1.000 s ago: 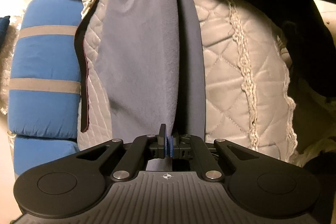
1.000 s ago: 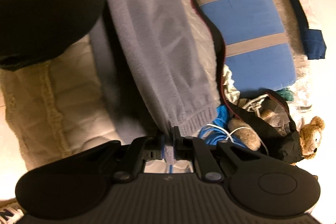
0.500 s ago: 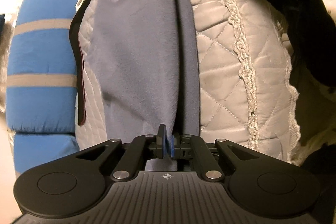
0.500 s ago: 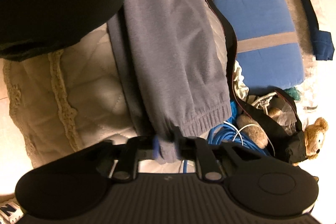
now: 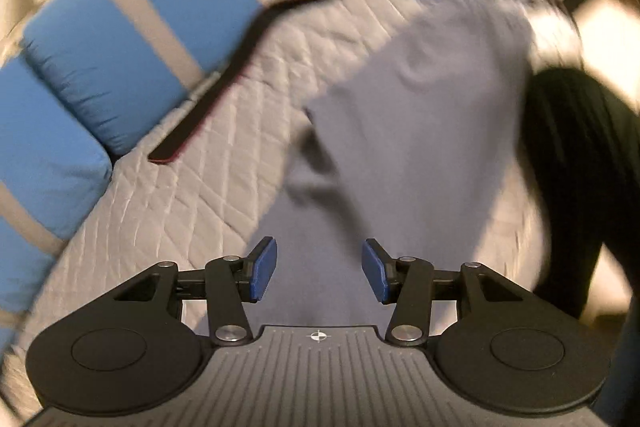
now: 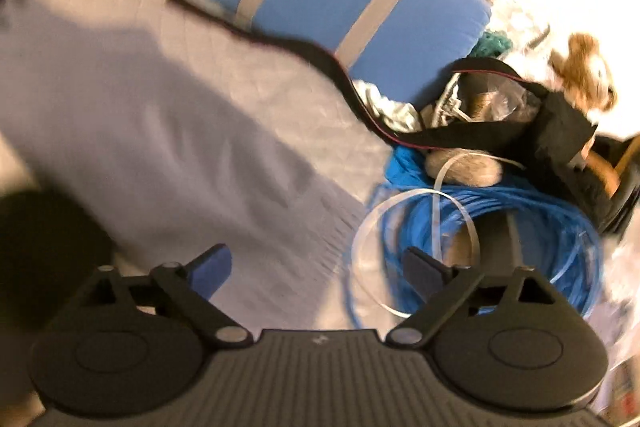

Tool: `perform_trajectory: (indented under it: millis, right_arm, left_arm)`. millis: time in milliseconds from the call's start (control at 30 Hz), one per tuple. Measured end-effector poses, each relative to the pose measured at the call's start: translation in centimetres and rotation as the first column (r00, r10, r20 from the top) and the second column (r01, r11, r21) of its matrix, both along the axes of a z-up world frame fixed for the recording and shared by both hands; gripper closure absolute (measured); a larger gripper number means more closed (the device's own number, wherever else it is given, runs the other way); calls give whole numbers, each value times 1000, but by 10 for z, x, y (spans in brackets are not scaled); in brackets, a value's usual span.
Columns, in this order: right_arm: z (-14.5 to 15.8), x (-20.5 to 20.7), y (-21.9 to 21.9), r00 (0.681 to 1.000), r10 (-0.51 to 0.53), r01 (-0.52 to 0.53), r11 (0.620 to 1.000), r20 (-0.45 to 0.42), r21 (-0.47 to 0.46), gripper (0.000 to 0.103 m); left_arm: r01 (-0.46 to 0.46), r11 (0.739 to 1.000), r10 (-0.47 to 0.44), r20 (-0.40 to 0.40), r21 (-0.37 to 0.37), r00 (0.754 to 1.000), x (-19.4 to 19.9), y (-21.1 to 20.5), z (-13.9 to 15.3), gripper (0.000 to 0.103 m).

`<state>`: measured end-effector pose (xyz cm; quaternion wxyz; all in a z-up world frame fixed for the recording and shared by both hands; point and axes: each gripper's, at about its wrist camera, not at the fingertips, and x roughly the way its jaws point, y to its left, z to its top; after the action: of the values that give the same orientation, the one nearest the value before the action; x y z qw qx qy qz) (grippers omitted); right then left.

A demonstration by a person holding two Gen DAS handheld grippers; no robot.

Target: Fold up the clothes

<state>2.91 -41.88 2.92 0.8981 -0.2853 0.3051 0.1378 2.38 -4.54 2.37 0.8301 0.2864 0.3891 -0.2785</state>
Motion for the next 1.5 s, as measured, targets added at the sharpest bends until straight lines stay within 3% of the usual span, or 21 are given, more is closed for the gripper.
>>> perform_trajectory:
  millis: [133, 267, 367, 533, 567, 667, 700, 733, 867, 967, 1200, 1333, 1400, 1500]
  right_arm:
    - [10, -5, 40, 1000, 10, -10, 988, -1, 152, 2]
    - [8, 1, 85, 999, 5, 11, 947, -50, 322, 0]
    - [-2, 5, 122, 996, -14, 46, 920, -86, 388, 0]
    - [-30, 18, 167, 981, -27, 121, 856, -190, 503, 0]
    - [-36, 20, 172, 976, -30, 140, 841, -214, 523, 0]
    - [-52, 24, 186, 966, -18, 169, 800, -259, 575, 0]
    - [-57, 23, 188, 965, -14, 168, 800, -261, 576, 0]
    - [-62, 23, 190, 965, -13, 164, 806, -261, 568, 0]
    - [-82, 21, 198, 966, -8, 151, 831, -260, 536, 0]
    - [-86, 20, 200, 966, -8, 149, 837, -259, 526, 0]
    - [-92, 12, 215, 979, -6, 94, 900, -204, 427, 0]
    - [-92, 14, 213, 978, -7, 101, 893, -210, 439, 0]
    - [-92, 13, 214, 978, -9, 102, 894, -209, 437, 0]
    - [-91, 12, 215, 978, -10, 101, 895, -207, 435, 0]
  left_arm:
    - [-50, 997, 52, 29, -56, 998, 35, -10, -10, 57]
    - [-96, 985, 88, -62, -144, 994, 75, -12, -39, 58]
    - [-114, 976, 90, -134, -187, 987, 98, -7, -57, 58]
    - [-103, 975, 66, -184, -198, 981, 117, -6, -75, 59]
    - [-111, 973, 70, -197, -204, 978, 121, -6, -79, 61]
    - [-108, 972, 47, -274, -210, 961, 128, -8, -92, 87]
    - [-93, 973, 30, -282, -212, 959, 128, -9, -93, 99]
    - [-74, 974, 11, -282, -214, 959, 127, -10, -93, 100]
    - [-47, 975, -3, -225, -218, 974, 118, 0, -75, 101]
    - [-79, 975, 37, -198, -209, 980, 116, 14, -65, 101]
    - [-116, 977, 74, -224, -179, 972, 120, 21, -61, 100]
    - [-158, 965, 105, -241, -210, 965, 130, 23, -62, 93]
    - [-188, 944, 119, -252, -270, 960, 135, 25, -60, 77]
    - [-239, 898, 118, -321, -370, 940, 148, 24, -62, 67]
